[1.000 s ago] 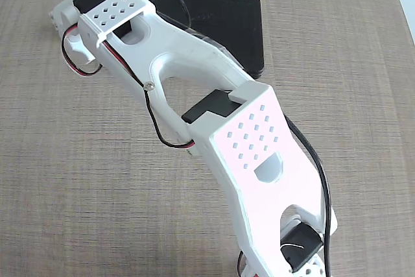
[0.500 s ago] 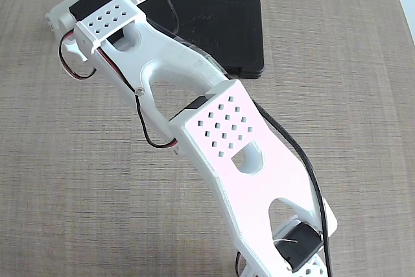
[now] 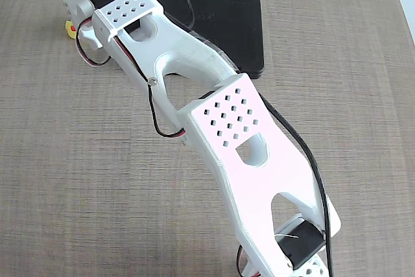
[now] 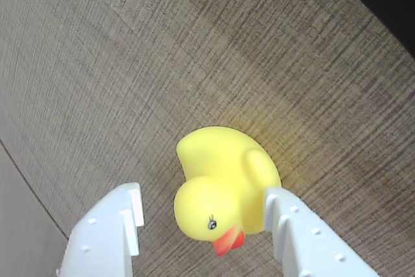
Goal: Grasp a duck and put it on the black surface.
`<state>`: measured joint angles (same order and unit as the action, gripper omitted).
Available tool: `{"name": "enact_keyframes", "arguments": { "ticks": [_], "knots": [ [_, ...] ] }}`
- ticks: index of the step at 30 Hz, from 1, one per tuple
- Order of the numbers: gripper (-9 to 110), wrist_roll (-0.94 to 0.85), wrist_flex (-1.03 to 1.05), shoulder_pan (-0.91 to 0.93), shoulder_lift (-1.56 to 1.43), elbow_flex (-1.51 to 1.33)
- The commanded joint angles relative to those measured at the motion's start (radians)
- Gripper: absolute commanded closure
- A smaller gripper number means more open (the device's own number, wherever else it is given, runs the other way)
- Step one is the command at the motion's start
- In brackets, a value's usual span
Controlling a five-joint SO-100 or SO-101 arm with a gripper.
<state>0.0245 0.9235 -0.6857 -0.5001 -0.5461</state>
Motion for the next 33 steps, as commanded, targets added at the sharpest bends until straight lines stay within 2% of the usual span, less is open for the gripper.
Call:
{"name": "enact_keyframes", "arguments": {
  "ticks": [1,20,28,33],
  "knots": [
    [84,-0.005,-0.015,-0.005,-0.021,0.043],
    [85,-0.005,-0.014,-0.017,-0.006,0.038],
    [103,-0.006,-0.014,-0.017,-0.006,0.044],
    [100,-0.006,-0.012,-0.017,-0.006,0.038]
  ]
}}
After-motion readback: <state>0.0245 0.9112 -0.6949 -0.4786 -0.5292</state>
